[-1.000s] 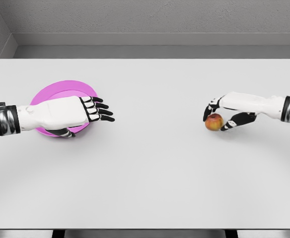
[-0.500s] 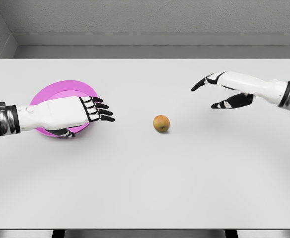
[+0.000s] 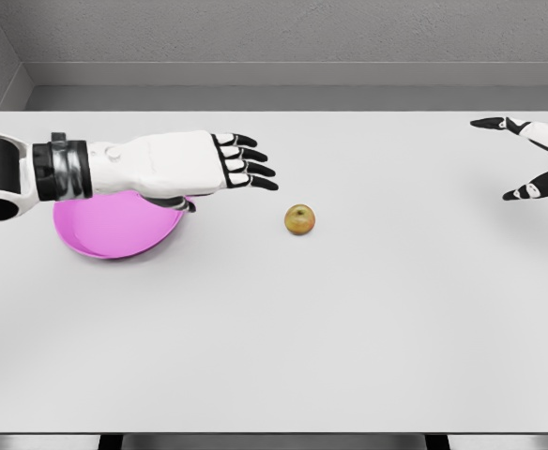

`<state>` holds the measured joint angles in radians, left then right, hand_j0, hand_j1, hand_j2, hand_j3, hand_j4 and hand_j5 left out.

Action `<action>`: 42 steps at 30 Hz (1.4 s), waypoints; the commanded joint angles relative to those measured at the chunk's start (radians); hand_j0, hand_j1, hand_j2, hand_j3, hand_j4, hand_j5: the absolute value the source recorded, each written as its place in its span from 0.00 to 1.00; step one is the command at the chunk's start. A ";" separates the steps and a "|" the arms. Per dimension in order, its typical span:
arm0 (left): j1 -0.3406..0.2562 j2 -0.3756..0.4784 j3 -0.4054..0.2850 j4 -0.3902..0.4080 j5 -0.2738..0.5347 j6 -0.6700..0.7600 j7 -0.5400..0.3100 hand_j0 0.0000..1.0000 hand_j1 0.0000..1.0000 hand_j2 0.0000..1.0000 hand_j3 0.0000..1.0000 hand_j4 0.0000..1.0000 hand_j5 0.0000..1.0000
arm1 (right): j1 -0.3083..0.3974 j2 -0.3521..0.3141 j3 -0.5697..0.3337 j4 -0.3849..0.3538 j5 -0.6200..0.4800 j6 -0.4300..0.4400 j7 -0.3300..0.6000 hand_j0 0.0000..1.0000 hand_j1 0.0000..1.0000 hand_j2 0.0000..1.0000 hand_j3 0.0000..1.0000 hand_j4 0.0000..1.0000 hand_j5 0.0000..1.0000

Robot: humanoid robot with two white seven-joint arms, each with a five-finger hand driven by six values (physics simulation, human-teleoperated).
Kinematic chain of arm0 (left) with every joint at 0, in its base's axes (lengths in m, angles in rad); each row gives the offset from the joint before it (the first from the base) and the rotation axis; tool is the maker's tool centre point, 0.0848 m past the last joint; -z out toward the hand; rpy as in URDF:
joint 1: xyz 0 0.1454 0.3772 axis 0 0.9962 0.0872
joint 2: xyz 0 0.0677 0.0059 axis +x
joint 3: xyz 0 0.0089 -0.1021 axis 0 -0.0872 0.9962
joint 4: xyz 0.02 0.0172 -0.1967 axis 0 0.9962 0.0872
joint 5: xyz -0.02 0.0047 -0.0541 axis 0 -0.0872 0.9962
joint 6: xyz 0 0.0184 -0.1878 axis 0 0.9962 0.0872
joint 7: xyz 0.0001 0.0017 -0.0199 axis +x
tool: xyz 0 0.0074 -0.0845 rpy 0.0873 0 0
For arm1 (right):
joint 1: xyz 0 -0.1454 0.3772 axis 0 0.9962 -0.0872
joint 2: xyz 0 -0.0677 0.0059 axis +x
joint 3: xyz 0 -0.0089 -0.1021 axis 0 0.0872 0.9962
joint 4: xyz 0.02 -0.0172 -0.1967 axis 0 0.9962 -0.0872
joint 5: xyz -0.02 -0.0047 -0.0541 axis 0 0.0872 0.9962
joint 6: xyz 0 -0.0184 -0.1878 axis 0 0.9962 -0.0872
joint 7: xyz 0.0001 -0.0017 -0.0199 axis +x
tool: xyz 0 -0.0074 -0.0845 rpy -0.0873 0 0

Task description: Put the apple on the plate with both arms

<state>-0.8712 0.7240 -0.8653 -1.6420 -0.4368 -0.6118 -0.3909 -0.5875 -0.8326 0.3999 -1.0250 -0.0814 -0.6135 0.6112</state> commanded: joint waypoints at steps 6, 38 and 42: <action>-0.100 -0.350 -0.138 0.413 -0.005 0.001 -0.057 1.00 1.00 1.00 1.00 1.00 1.00 | -0.002 -0.002 -0.003 -0.007 -0.009 0.003 0.000 1.00 1.00 1.00 1.00 1.00 1.00; -0.086 -0.452 -0.144 0.600 -0.095 0.001 -0.057 0.91 0.91 0.91 0.91 0.91 0.91 | 0.000 -0.002 0.004 -0.021 -0.009 0.003 0.000 1.00 1.00 1.00 1.00 1.00 1.00; -0.086 -0.454 -0.144 0.608 -0.109 0.001 -0.057 0.91 0.91 0.91 0.91 0.91 0.91 | -0.002 -0.003 0.004 -0.023 -0.009 0.003 0.000 1.00 1.00 1.00 1.00 1.00 1.00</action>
<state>-0.9557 0.2711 -1.0108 -1.0403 -0.5435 -0.6129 -0.4484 -0.5890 -0.8339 0.4041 -1.0462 -0.0827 -0.6136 0.6113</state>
